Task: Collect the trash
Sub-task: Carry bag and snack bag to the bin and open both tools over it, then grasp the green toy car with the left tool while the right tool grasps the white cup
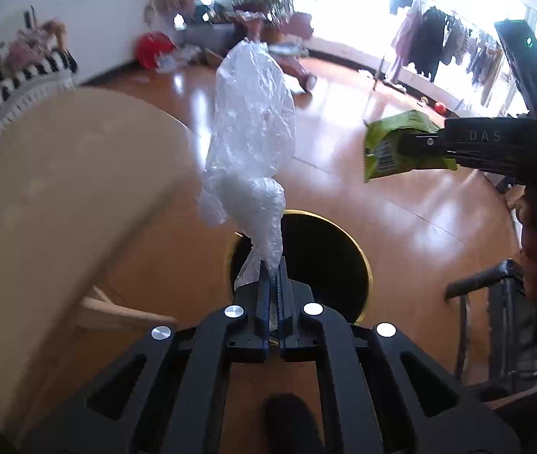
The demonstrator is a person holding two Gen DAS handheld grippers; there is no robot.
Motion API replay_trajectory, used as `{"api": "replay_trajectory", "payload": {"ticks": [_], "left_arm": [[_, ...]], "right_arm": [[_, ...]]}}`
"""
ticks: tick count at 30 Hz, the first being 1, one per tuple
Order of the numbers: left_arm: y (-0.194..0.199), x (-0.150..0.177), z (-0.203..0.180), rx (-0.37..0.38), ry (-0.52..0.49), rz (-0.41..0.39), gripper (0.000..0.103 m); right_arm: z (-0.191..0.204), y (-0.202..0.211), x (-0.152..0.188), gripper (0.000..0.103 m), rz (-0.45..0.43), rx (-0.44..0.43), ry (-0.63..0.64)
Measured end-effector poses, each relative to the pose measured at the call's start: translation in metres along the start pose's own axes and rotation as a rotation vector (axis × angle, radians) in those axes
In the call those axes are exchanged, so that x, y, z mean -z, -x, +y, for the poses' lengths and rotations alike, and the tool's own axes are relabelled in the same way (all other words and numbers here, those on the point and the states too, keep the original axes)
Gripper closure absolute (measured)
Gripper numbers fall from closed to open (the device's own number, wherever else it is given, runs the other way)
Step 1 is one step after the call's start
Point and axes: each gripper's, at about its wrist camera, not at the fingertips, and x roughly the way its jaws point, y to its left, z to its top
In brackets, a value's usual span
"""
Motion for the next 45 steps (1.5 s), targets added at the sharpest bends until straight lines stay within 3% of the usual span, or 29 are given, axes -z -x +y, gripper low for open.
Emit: {"api": "replay_trajectory", "payload": {"ticks": [6, 15, 18, 19, 20, 21, 23, 29, 33, 36, 41, 45], "left_arm": [[-0.034, 0.001, -0.008, 0.032, 0.020, 0.068, 0.101], [-0.034, -0.008, -0.010, 0.037, 0.015, 0.075, 0.101], [-0.037, -0.011, -0.013, 0.061, 0.003, 0.083, 0.098], [-0.039, -0.010, -0.015, 0.061, -0.007, 0.089, 0.094], [-0.040, -0.009, -0.017, 0.060, -0.018, 0.094, 0.078], [-0.040, -0.009, -0.018, 0.062, -0.020, 0.092, 0.049], [-0.036, -0.008, -0.016, 0.053, -0.009, 0.068, 0.029], [-0.025, -0.003, -0.002, 0.033, 0.002, 0.059, 0.027], [0.000, 0.006, 0.025, -0.034, 0.009, 0.032, 0.014], [0.029, 0.015, 0.057, -0.100, 0.011, 0.017, 0.013], [0.102, 0.042, 0.138, -0.233, 0.062, -0.034, 0.012], [0.162, 0.074, 0.212, -0.339, 0.166, -0.065, 0.011]], "right_arm": [[0.000, -0.015, 0.006, 0.070, 0.070, -0.001, 0.009], [0.005, -0.017, 0.003, 0.070, 0.078, -0.001, 0.015], [0.003, -0.016, 0.003, 0.062, 0.069, 0.005, 0.005], [0.004, -0.015, 0.002, 0.049, 0.066, 0.010, 0.001], [0.006, -0.014, 0.002, 0.042, 0.058, 0.012, 0.001], [0.008, -0.012, 0.001, 0.042, 0.046, 0.016, 0.005], [0.011, -0.012, 0.000, 0.042, 0.043, 0.015, 0.011], [0.030, -0.012, -0.003, 0.042, 0.033, 0.013, 0.044], [0.063, -0.010, -0.009, 0.039, 0.010, -0.006, 0.084], [0.099, -0.009, -0.011, 0.038, -0.008, -0.040, 0.126], [0.188, -0.001, -0.005, 0.037, -0.061, -0.137, 0.244], [0.267, 0.003, 0.008, 0.036, -0.066, -0.251, 0.322]]}}
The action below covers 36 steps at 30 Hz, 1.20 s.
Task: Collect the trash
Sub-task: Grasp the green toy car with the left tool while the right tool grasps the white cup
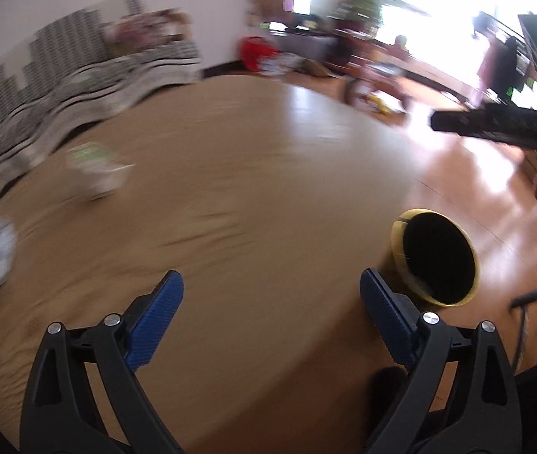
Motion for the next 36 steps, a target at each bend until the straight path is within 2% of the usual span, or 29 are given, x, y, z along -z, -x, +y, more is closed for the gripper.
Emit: {"api": "replay_trajectory", "payload": {"ticks": [5, 8, 10, 15, 16, 20, 27, 31, 36], "left_arm": [[0.042, 0.026, 0.121, -0.154, 0.208, -0.035, 0.011], [0.064, 0.038, 0.180, -0.227, 0.309, -0.062, 0.011], [0.075, 0.048, 0.218, -0.310, 0.362, -0.070, 0.011], [0.073, 0.067, 0.290, -0.427, 0.488, -0.057, 0.009], [0.067, 0.069, 0.301, -0.432, 0.516, -0.045, 0.009], [0.052, 0.073, 0.331, -0.432, 0.588, -0.031, 0.009], [0.023, 0.066, 0.356, -0.443, 0.598, -0.004, 0.009], [0.010, 0.065, 0.371, -0.440, 0.640, 0.010, 0.009], [0.003, 0.063, 0.381, -0.421, 0.673, 0.009, 0.009]], "right_arm": [[0.110, -0.026, -0.006, 0.036, 0.010, -0.127, 0.110], [0.169, -0.045, -0.004, 0.036, 0.038, -0.188, 0.164], [0.200, -0.056, -0.001, 0.036, 0.051, -0.211, 0.185], [0.257, -0.086, 0.000, 0.033, 0.054, -0.220, 0.227], [0.267, -0.094, -0.001, 0.033, 0.047, -0.205, 0.243], [0.289, -0.119, -0.007, 0.032, 0.029, -0.181, 0.267], [0.317, -0.161, -0.014, 0.032, 0.023, -0.142, 0.319], [0.326, -0.177, -0.019, 0.024, 0.006, -0.116, 0.335], [0.326, -0.203, -0.033, 0.023, 0.000, -0.078, 0.323]]}}
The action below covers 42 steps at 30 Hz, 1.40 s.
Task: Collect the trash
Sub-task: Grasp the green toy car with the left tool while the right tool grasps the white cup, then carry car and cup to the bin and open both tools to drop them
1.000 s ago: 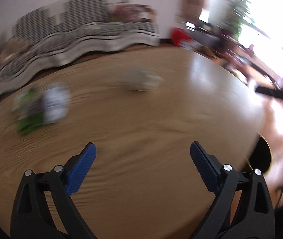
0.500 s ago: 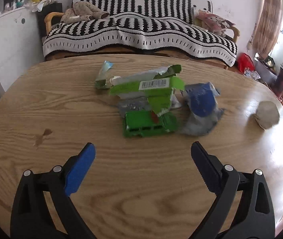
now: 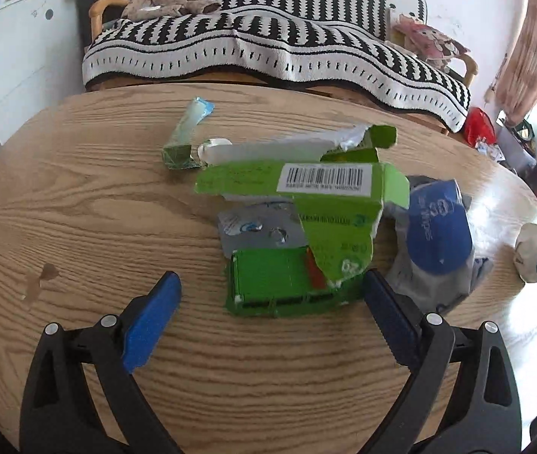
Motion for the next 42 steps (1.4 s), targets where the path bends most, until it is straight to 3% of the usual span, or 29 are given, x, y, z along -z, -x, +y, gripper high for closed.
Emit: {"api": "replay_trajectory", "payload": {"ticks": [2, 3, 4, 6, 10, 11, 18, 32, 37, 42], "left_arm": [[-0.001, 0.001, -0.002, 0.004, -0.009, 0.001, 0.010], [-0.001, 0.000, -0.002, 0.008, -0.012, -0.001, 0.016], [0.000, 0.001, -0.003, 0.019, -0.016, -0.009, 0.023], [0.003, 0.001, -0.004, 0.032, -0.018, -0.018, 0.037], [0.009, 0.004, -0.007, 0.029, -0.034, -0.016, 0.040], [0.012, 0.006, -0.007, 0.031, -0.041, -0.025, 0.045], [0.030, 0.018, -0.005, 0.005, -0.068, 0.004, 0.045], [0.091, 0.036, -0.002, -0.021, -0.073, -0.051, 0.045], [0.106, 0.040, -0.032, 0.020, -0.103, -0.073, 0.045], [0.122, 0.054, -0.095, 0.094, -0.198, -0.105, 0.045]], "right_arm": [[-0.003, -0.010, -0.002, 0.025, 0.026, -0.022, -0.021], [-0.004, -0.016, -0.001, 0.030, 0.043, -0.023, -0.023], [-0.004, -0.019, 0.000, 0.052, 0.054, -0.028, -0.021], [-0.002, -0.022, 0.003, 0.069, 0.072, -0.035, -0.014], [0.003, -0.007, 0.004, 0.082, 0.050, -0.055, 0.011], [0.004, -0.003, 0.003, 0.082, 0.047, -0.066, 0.009], [0.004, 0.032, 0.008, 0.082, 0.025, -0.116, -0.008], [-0.037, 0.112, 0.039, 0.082, -0.008, -0.124, -0.043], [-0.074, 0.139, 0.051, 0.082, -0.012, -0.084, -0.062], [-0.133, 0.170, 0.067, 0.082, -0.024, -0.010, -0.103]]}}
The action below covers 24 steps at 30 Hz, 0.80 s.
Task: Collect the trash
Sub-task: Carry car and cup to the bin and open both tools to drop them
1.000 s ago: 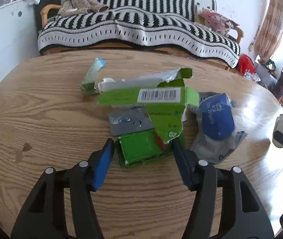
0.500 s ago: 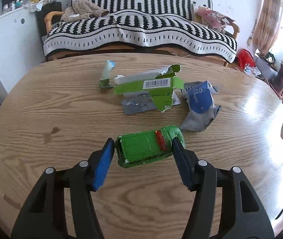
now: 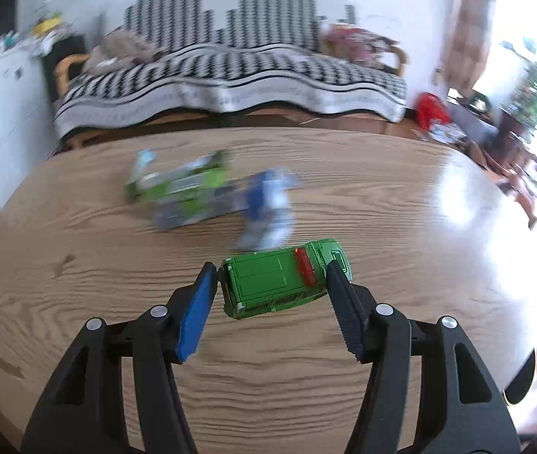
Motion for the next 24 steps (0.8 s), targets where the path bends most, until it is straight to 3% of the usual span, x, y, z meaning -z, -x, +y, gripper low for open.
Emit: {"api": "replay_trajectory", "payload": {"ticks": [7, 12, 17, 24], "left_arm": [[0.020, 0.005, -0.123, 0.186, -0.135, -0.048, 0.045], [0.032, 0.029, -0.235, 0.338, -0.278, -0.036, 0.045], [0.035, 0.069, -0.346, 0.508, -0.336, 0.037, 0.045], [0.038, 0.135, -0.468, 0.657, -0.455, 0.144, 0.045]], "right_arm": [[-0.103, 0.050, 0.025, 0.082, -0.016, 0.112, -0.099], [-0.181, 0.088, 0.056, 0.082, -0.023, 0.195, -0.196], [-0.252, 0.121, 0.088, 0.082, -0.023, 0.249, -0.303], [-0.327, 0.142, 0.130, 0.082, 0.037, 0.282, -0.443]]}}
